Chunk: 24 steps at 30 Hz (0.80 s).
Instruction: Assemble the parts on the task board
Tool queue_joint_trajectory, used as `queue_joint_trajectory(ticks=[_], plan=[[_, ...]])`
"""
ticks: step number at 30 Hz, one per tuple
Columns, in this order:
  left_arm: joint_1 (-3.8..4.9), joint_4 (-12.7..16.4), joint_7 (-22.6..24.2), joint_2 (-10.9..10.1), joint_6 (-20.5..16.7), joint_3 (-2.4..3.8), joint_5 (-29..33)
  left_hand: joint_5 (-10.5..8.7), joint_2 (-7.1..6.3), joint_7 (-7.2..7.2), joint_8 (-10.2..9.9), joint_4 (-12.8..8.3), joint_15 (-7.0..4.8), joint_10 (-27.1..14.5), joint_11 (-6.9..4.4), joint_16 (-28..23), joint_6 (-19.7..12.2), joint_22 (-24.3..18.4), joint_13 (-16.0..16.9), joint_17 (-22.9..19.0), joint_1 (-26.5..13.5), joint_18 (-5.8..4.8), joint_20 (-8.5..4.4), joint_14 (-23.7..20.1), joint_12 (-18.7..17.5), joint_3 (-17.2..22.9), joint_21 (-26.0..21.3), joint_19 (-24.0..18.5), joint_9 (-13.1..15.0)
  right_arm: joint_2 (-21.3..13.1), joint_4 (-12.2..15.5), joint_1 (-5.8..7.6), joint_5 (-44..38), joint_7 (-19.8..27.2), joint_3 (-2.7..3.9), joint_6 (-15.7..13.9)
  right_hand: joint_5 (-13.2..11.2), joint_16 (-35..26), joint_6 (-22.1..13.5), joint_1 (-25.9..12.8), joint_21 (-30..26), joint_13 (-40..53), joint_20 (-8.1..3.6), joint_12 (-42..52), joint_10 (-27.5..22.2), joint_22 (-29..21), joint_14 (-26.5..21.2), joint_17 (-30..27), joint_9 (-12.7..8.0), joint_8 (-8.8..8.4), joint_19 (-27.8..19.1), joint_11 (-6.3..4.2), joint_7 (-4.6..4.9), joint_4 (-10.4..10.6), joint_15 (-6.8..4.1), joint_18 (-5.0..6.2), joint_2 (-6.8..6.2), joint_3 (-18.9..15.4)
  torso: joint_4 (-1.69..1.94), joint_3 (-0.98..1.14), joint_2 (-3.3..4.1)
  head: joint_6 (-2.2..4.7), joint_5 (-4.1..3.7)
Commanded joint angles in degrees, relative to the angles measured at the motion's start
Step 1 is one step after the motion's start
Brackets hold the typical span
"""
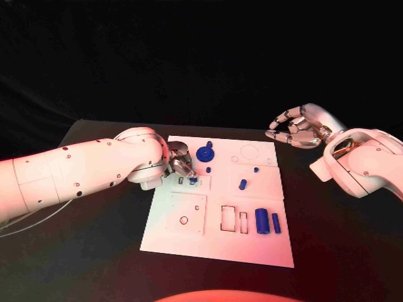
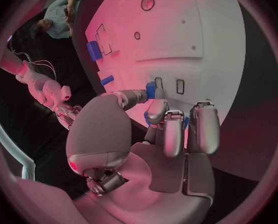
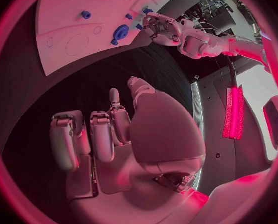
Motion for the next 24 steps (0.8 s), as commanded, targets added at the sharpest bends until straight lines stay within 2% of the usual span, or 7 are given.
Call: queue_joint_trajectory(ticks=[1,11,24], plan=[[-0.08,0.13,-0.09,0.02,1.51,0.01,-1.71,0.35,-0.08,-0.55,0.2,-8.87,-0.28,0.44,0.01,0.21,0.98,0.04,0.1,14.69,-0.01,-0.43,-0.03,5.94,0.17,8.51,0.33,0.25,6.3,-0.01,0.08,-0.05,-0.59,0.32,0.0,0.29,0.29,-0.35,-0.34,-0.61,-0.28,4.05,-0.51,-0.09,0.11,13.97,4.95,10.32,0.06,0.17,4.91,-0.27,-0.01,0.05,-0.43,-0.37,0.11,0.28,-0.05,0.01,0.04,-0.07,0.05],[-0.21,0.09,-0.47,0.01,2.84,0.01,-2.93,1.72,-0.23,-0.6,0.2,-9.05,-0.35,0.49,-0.05,0.18,1.28,0.09,0.06,14.65,-0.19,-0.43,-0.04,5.93,0.1,8.75,0.36,0.26,6.43,0.0,0.07,-0.06,-0.57,0.4,0.0,0.3,0.35,-0.35,-0.35,-0.78,-0.34,4.04,-0.51,-0.11,0.1,13.93,4.95,10.32,0.09,0.2,4.87,-0.27,-0.01,0.05,-0.43,-0.35,0.1,0.28,-0.1,0.01,0.05,-0.15,0.13],[-0.25,0.05,-1.02,-0.05,3.63,0.01,-3.16,2.17,-0.3,-0.62,0.21,-9.14,-0.37,0.47,-0.08,0.16,1.37,0.05,-0.02,14.61,-0.25,-0.42,-0.05,5.92,0.03,8.83,0.35,0.24,6.48,-0.06,0.08,-0.06,-0.56,0.43,0.0,0.29,0.36,-0.36,-0.36,-0.85,-0.32,4.06,-0.51,-0.08,0.12,13.95,4.95,10.3,0.11,0.21,4.89,-0.26,-0.01,0.06,-0.43,-0.36,0.1,0.27,-0.02,0.01,0.05,-0.23,0.07]])
